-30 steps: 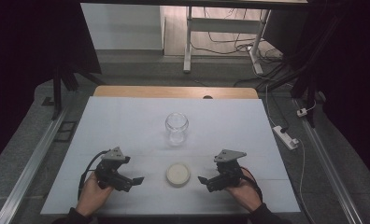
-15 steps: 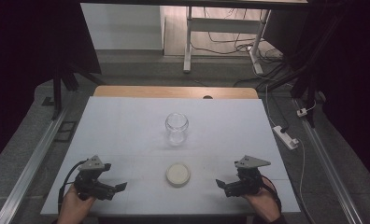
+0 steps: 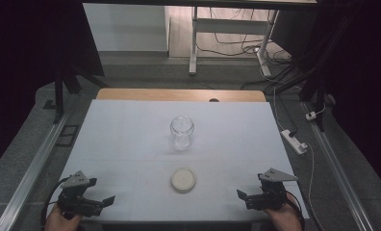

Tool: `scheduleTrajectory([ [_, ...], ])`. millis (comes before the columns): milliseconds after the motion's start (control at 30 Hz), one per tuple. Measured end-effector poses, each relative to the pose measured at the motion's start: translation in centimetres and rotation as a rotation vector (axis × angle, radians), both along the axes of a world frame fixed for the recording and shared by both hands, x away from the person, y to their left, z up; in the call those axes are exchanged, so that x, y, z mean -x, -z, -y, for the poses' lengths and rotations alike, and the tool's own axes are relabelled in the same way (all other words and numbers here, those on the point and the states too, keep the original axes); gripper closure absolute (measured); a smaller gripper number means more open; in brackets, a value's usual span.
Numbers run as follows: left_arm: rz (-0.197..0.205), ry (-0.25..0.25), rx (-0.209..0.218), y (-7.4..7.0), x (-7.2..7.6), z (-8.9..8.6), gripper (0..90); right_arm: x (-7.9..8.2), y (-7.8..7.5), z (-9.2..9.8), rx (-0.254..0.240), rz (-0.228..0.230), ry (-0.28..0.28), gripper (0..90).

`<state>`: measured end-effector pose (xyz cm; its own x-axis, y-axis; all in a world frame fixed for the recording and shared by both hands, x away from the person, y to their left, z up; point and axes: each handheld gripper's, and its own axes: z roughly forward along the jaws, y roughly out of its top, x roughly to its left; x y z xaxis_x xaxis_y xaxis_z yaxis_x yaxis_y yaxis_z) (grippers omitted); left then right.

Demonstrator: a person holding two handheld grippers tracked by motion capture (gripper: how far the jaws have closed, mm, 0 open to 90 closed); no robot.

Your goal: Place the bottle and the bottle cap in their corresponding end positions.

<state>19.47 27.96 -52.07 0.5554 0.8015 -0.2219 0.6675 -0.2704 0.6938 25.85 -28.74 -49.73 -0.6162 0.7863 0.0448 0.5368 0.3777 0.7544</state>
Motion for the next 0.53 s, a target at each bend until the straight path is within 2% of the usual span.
scheduleTrajectory([
  [233,-0.006,-0.016,0.009,0.4,1.0,-0.9,0.0,0.7,0.1,0.6,0.012,-0.008,0.018,0.0],
  [333,-0.006,-0.024,-0.003,0.4,1.4,-1.0,0.0,0.9,0.1,0.8,0.013,-0.014,0.027,0.0],
  [533,-0.014,-0.023,-0.007,0.4,1.4,-1.0,0.0,0.9,0.1,1.1,0.003,-0.028,0.035,0.0],
])
